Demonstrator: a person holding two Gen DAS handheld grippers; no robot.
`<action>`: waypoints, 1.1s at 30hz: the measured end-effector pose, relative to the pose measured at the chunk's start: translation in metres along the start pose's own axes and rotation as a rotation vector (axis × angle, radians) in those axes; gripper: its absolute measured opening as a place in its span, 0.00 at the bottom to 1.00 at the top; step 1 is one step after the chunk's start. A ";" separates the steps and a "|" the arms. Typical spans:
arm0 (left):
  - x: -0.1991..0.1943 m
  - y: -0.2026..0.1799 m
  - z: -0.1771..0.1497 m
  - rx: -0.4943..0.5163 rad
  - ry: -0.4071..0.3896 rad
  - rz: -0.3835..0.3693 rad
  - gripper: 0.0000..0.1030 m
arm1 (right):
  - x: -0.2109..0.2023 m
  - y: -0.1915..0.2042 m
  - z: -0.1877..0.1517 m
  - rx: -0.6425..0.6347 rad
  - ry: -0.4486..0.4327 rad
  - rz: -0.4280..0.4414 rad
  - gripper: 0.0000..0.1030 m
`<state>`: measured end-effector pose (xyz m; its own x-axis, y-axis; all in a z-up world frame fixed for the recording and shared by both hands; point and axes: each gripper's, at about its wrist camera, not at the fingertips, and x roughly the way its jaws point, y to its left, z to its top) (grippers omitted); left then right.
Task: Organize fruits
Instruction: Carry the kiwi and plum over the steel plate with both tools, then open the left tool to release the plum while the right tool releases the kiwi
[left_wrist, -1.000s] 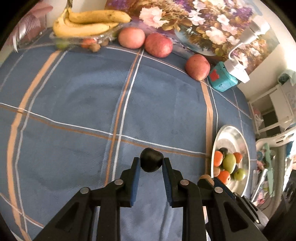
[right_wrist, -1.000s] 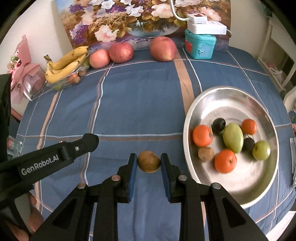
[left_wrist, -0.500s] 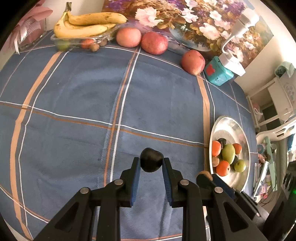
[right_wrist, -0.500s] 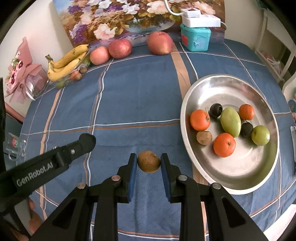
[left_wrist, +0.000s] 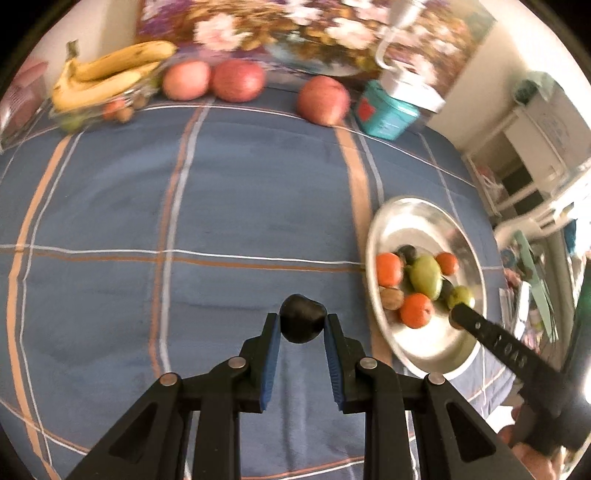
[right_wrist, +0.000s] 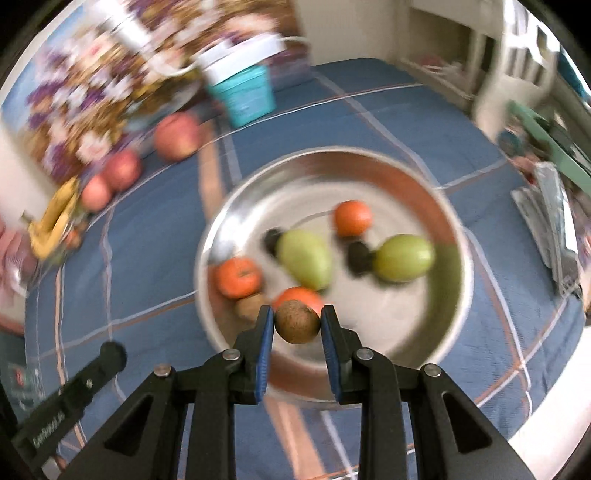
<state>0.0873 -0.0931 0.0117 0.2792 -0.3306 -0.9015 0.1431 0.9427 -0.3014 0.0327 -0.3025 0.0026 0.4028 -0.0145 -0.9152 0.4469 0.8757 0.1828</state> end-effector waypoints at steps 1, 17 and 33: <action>0.001 -0.006 -0.001 0.014 0.002 -0.010 0.25 | -0.002 -0.005 0.001 0.014 -0.004 -0.001 0.26; 0.026 -0.081 -0.019 0.236 -0.033 -0.089 0.25 | -0.002 -0.027 0.007 0.020 0.005 -0.035 0.27; 0.048 -0.100 -0.031 0.344 -0.088 -0.050 0.26 | 0.013 -0.020 0.000 -0.015 0.066 -0.020 0.27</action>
<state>0.0566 -0.2017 -0.0110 0.3418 -0.3929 -0.8537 0.4660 0.8597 -0.2091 0.0294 -0.3203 -0.0132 0.3401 -0.0006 -0.9404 0.4420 0.8828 0.1593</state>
